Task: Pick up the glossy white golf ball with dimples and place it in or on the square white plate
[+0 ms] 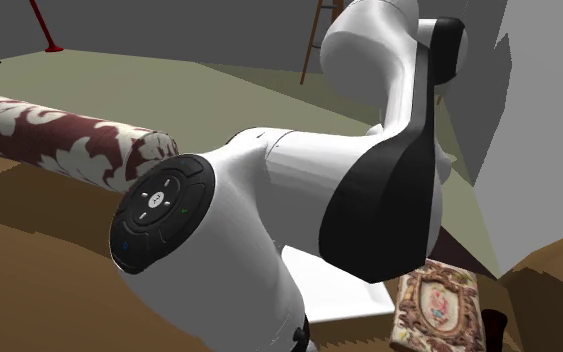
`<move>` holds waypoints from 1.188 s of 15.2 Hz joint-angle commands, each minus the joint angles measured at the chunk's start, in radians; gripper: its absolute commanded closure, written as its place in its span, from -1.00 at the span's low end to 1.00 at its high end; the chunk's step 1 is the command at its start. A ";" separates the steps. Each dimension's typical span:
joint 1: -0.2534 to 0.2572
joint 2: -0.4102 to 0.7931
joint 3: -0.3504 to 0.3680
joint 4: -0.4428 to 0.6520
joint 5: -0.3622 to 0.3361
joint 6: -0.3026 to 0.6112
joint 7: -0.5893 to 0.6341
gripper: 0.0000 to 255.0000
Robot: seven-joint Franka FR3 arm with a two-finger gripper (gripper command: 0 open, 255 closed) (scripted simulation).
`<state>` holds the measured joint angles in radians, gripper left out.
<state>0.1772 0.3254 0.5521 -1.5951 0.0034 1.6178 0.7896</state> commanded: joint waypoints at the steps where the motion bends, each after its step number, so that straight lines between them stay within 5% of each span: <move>1: -0.002 -0.010 0.002 0.014 0.005 -0.024 0.001 1.00; 6: 0.001 -0.015 0.004 0.070 0.008 -0.083 0.006 1.00; 12: -0.110 -0.272 -0.021 -0.234 0.108 -0.019 -0.144 1.00; 18: -0.165 -0.500 -0.090 -0.471 0.172 -0.004 -0.304 1.00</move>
<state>0.0171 -0.1442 0.4711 -2.0412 0.1677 1.6186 0.5059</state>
